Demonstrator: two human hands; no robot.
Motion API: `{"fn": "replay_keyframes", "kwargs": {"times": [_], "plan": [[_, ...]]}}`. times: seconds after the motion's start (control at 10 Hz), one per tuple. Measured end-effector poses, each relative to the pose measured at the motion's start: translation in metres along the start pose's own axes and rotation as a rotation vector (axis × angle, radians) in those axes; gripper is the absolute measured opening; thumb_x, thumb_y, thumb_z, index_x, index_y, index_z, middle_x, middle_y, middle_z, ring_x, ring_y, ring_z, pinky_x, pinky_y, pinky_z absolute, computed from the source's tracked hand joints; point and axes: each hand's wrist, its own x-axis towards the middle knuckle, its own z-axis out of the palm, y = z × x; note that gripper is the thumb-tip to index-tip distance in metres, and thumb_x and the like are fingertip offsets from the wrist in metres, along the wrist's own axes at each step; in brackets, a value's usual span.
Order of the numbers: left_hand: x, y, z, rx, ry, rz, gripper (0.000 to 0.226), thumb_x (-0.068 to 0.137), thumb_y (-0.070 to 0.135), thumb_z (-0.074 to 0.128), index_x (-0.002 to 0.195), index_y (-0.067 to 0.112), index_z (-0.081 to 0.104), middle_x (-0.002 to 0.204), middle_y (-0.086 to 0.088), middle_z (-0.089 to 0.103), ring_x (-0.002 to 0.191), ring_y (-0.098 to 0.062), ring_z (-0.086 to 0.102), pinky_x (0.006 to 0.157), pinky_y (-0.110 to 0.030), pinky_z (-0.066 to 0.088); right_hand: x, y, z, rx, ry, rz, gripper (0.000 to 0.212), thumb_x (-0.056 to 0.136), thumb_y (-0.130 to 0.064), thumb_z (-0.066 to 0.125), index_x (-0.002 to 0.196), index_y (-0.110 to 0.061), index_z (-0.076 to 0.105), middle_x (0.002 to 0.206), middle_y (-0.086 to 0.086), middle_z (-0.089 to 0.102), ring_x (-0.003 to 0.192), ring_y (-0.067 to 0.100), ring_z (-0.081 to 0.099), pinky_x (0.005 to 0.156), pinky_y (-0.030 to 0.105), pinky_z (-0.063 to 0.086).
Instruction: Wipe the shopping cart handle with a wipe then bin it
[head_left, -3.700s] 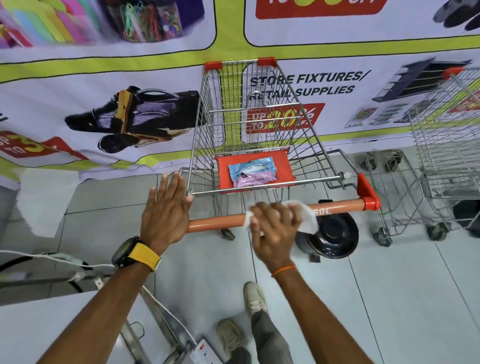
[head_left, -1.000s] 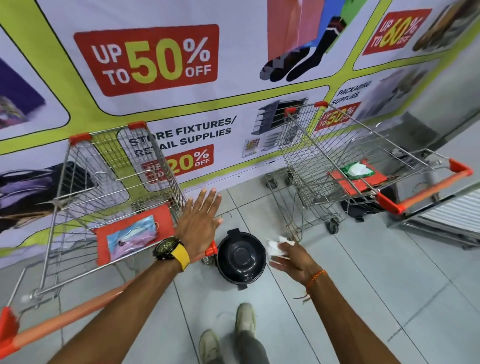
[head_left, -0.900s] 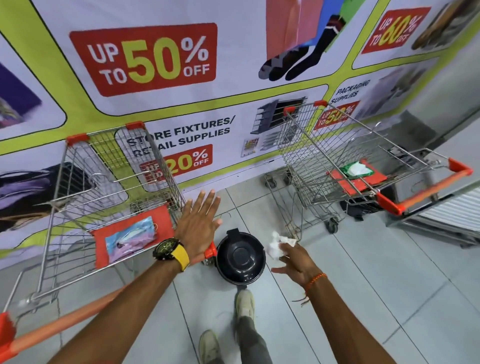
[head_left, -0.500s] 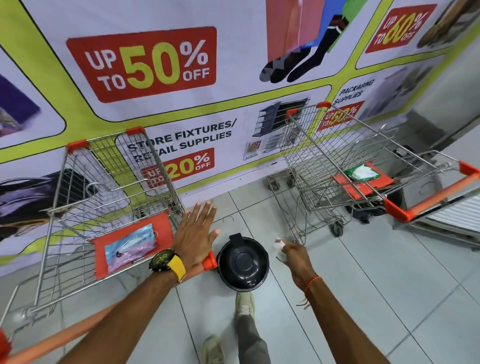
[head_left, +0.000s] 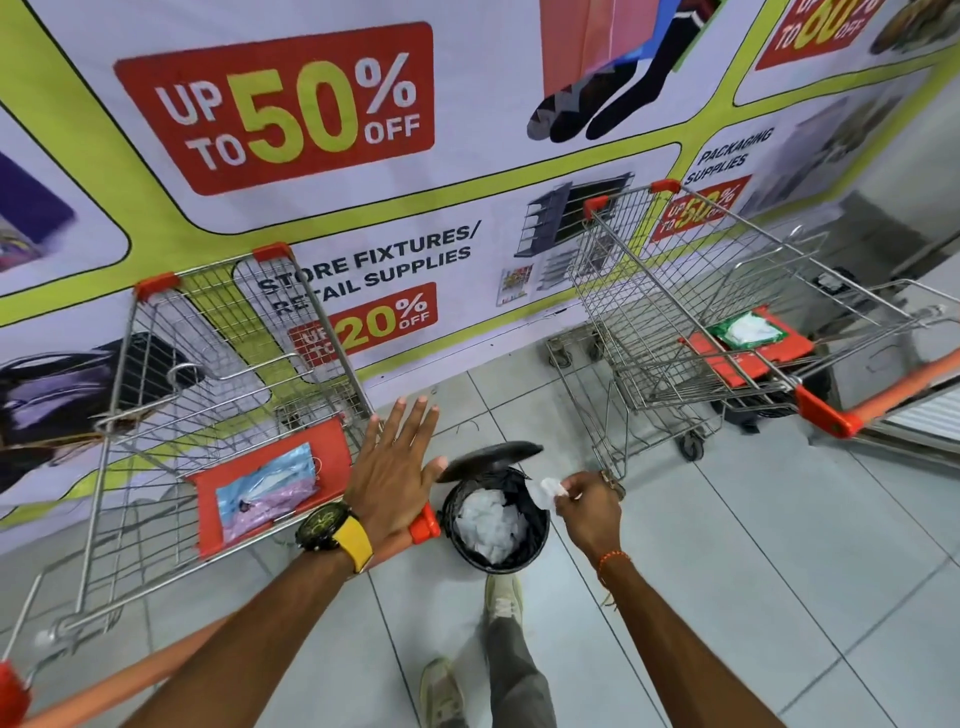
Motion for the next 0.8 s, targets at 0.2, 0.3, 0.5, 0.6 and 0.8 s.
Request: {"fn": "replay_keyframes", "kwargs": {"times": [0.2, 0.3, 0.5, 0.6, 0.8], "plan": [[0.0, -0.001, 0.001, -0.004, -0.003, 0.0, 0.069, 0.096, 0.055, 0.018, 0.154, 0.021, 0.005, 0.165, -0.002, 0.003, 0.151, -0.024, -0.005, 0.122, -0.054, 0.007, 0.004, -0.005, 0.008, -0.09, -0.163, -0.03, 0.036, 0.088, -0.004, 0.059, 0.117, -0.021, 0.073, 0.113, 0.012, 0.078, 0.113, 0.035, 0.068, 0.102, 0.043, 0.053], [0.001, 0.0, 0.001, 0.006, -0.006, 0.003, 0.07, 0.095, 0.057, 0.014, 0.154, 0.022, 0.003, 0.165, -0.002, 0.001, 0.151, -0.023, -0.006, 0.123, -0.052, 0.006, 0.0, -0.005, 0.007, -0.15, -0.151, -0.031, 0.04, 0.092, -0.008, 0.055, 0.122, -0.029, 0.072, 0.124, 0.016, 0.073, 0.123, 0.04, 0.061, 0.104, 0.045, 0.051], [0.002, 0.003, -0.003, -0.004, 0.015, 0.016, 0.068, 0.096, 0.055, 0.016, 0.154, 0.022, 0.003, 0.164, 0.0, 0.002, 0.151, -0.02, -0.003, 0.123, -0.049, 0.006, -0.001, -0.009, 0.003, -0.166, -0.193, -0.057, 0.037, 0.092, -0.014, 0.056, 0.123, -0.028, 0.071, 0.128, 0.01, 0.073, 0.125, 0.034, 0.062, 0.108, 0.043, 0.05], [0.0, 0.006, -0.009, 0.001, 0.012, 0.021, 0.067, 0.097, 0.053, 0.018, 0.154, 0.022, 0.001, 0.164, 0.002, -0.002, 0.151, -0.019, -0.005, 0.123, -0.047, 0.003, -0.01, -0.031, -0.008, -0.163, -0.172, -0.179, 0.034, 0.091, -0.013, 0.059, 0.122, -0.025, 0.071, 0.129, 0.005, 0.072, 0.124, 0.03, 0.064, 0.108, 0.043, 0.051], [0.0, 0.001, -0.041, 0.028, 0.096, 0.039, 0.069, 0.098, 0.055, 0.019, 0.153, 0.02, -0.003, 0.163, 0.0, -0.006, 0.151, -0.02, -0.007, 0.123, -0.049, 0.002, -0.019, -0.1, -0.025, -0.346, -0.002, -0.578, 0.044, 0.098, -0.032, 0.052, 0.141, -0.022, 0.054, 0.16, 0.004, 0.042, 0.153, 0.028, 0.029, 0.125, 0.05, 0.028]]}}
